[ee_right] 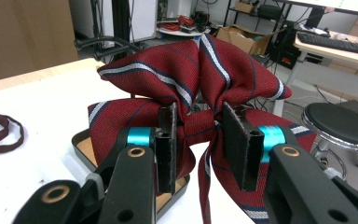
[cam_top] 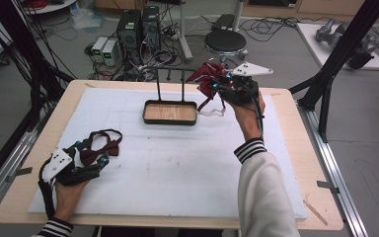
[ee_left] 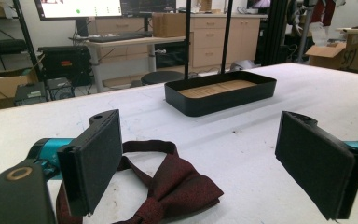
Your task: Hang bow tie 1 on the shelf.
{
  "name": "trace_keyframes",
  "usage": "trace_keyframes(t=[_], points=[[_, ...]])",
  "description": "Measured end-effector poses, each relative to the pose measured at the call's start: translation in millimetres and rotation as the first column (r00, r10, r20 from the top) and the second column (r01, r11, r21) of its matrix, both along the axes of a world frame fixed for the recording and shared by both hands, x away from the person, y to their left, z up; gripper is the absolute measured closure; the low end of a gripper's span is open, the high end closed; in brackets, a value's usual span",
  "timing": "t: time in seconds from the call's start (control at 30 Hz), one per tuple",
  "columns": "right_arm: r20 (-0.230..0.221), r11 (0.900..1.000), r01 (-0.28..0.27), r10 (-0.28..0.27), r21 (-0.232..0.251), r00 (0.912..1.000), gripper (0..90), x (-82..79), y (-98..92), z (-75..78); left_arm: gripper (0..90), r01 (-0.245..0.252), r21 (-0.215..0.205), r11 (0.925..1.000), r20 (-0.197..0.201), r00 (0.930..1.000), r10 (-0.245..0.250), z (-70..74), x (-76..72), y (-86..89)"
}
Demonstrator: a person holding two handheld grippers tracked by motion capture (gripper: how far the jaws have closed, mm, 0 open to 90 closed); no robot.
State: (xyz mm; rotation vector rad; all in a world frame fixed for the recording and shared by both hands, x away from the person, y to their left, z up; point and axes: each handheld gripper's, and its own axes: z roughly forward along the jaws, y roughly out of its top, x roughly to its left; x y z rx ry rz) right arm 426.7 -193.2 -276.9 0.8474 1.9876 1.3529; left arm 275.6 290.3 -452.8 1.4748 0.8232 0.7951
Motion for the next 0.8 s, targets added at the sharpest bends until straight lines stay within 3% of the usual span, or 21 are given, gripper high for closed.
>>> trace_keyframes(t=[0.5, 0.63, 0.8], points=[[-0.004, 1.000, 0.002, -0.002, -0.015, 1.0000, 67.1, 21.4, 20.0, 11.0, 15.2, 0.000, -0.002, 1.0000, -0.002, 1.0000, 0.000, 0.0, 0.3, 0.0], [-0.020, 1.000, -0.006, 0.006, 0.020, 0.9998, 67.1, 30.2, 26.1, 13.8, 15.2, 0.000, -0.004, 1.0000, -0.003, 1.0000, 0.000, 0.0, 0.4, 0.3], [0.005, 1.000, 0.008, -0.008, 0.014, 1.0000, 67.2, 36.6, 36.0, 18.7, 15.2, 0.001, -0.003, 1.0000, -0.003, 1.0000, -0.001, 0.0, 0.4, 0.5]])
